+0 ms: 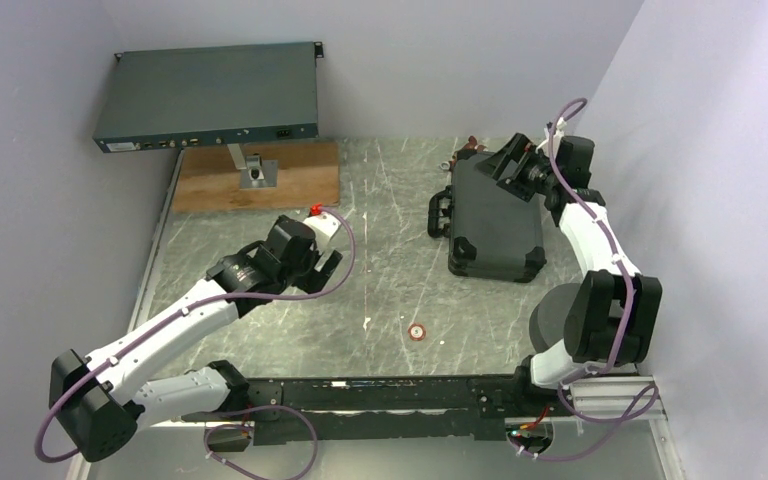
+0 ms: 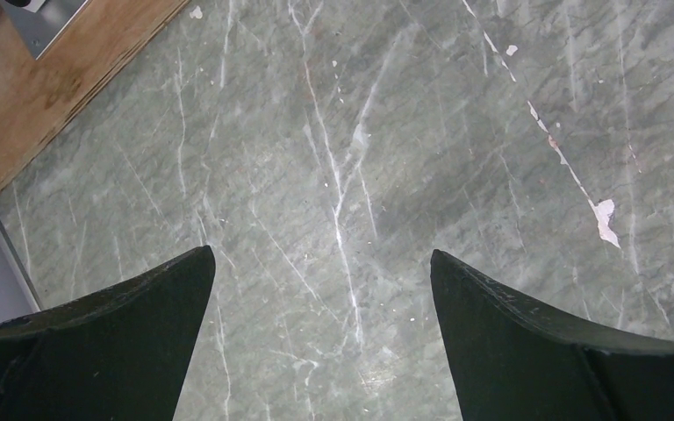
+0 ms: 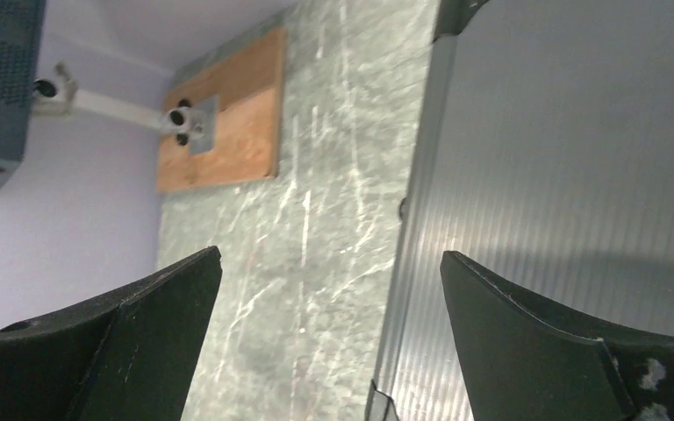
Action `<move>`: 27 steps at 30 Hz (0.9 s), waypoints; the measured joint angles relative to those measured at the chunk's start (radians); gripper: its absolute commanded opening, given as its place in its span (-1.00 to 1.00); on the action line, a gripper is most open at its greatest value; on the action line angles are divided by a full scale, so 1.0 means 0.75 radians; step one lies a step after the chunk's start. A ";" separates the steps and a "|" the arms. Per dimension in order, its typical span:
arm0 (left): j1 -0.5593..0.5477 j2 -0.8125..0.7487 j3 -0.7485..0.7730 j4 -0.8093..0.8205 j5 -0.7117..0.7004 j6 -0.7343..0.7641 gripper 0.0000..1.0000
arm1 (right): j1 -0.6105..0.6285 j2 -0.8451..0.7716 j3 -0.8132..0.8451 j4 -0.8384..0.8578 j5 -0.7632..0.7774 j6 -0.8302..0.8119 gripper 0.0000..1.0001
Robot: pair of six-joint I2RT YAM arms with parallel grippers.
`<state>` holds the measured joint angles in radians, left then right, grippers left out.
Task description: Pack up texas hold em set
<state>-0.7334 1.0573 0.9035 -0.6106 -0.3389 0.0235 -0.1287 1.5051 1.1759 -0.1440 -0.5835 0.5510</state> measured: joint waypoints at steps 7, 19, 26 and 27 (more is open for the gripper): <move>0.000 -0.002 0.000 -0.001 -0.003 0.004 0.99 | 0.009 0.030 0.076 0.024 0.007 0.049 0.97; 0.000 -0.006 0.000 -0.001 -0.008 0.015 0.99 | -0.002 0.286 0.382 -0.094 0.984 -0.040 0.98; 0.000 -0.018 0.000 0.000 -0.010 0.024 0.99 | -0.009 0.554 0.421 -0.157 0.950 -0.192 0.94; 0.000 -0.018 0.000 -0.001 -0.010 0.024 0.99 | -0.008 0.585 0.421 -0.169 0.921 -0.208 0.94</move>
<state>-0.7334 1.0439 0.9035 -0.6113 -0.3466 0.0414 -0.1345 1.9438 1.4914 -0.2710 0.1074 0.3950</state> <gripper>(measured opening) 0.995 0.975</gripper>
